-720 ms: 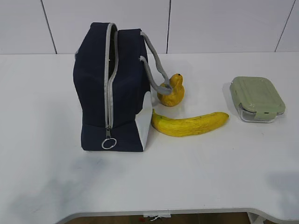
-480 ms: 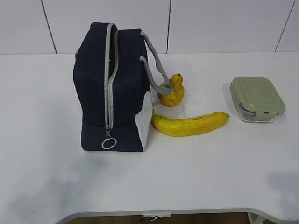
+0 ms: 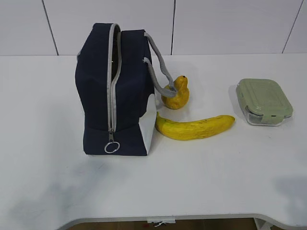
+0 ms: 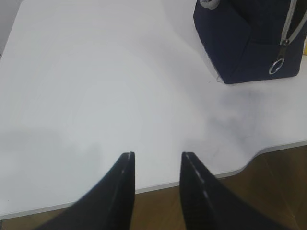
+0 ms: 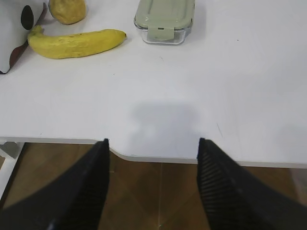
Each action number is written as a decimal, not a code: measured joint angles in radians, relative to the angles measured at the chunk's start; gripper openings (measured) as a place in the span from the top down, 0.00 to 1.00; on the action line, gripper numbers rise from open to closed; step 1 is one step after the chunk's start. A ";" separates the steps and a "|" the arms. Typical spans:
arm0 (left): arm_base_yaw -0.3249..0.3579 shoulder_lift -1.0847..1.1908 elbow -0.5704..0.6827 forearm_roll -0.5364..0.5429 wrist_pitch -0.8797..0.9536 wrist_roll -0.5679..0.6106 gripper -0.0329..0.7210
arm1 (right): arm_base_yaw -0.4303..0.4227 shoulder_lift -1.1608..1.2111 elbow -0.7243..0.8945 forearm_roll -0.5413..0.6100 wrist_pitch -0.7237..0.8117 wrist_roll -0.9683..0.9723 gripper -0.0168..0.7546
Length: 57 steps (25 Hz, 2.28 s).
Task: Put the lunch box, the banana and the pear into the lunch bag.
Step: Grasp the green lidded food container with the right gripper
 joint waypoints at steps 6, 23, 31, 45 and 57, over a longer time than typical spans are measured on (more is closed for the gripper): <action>0.000 0.000 0.000 0.000 0.000 0.000 0.63 | 0.000 0.000 -0.020 0.000 -0.002 0.000 0.37; 0.000 0.000 0.000 -0.039 0.000 0.000 0.63 | 0.000 0.243 -0.125 -0.072 -0.061 0.023 0.37; 0.000 0.000 0.000 -0.038 0.000 0.000 0.63 | 0.000 0.493 -0.156 -0.071 -0.188 0.055 0.37; 0.000 0.000 0.000 -0.037 0.000 0.000 0.63 | 0.000 0.999 -0.466 -0.067 -0.267 0.080 0.37; 0.000 0.000 0.000 -0.037 0.000 0.000 0.63 | -0.237 1.279 -0.672 0.128 -0.280 -0.072 0.37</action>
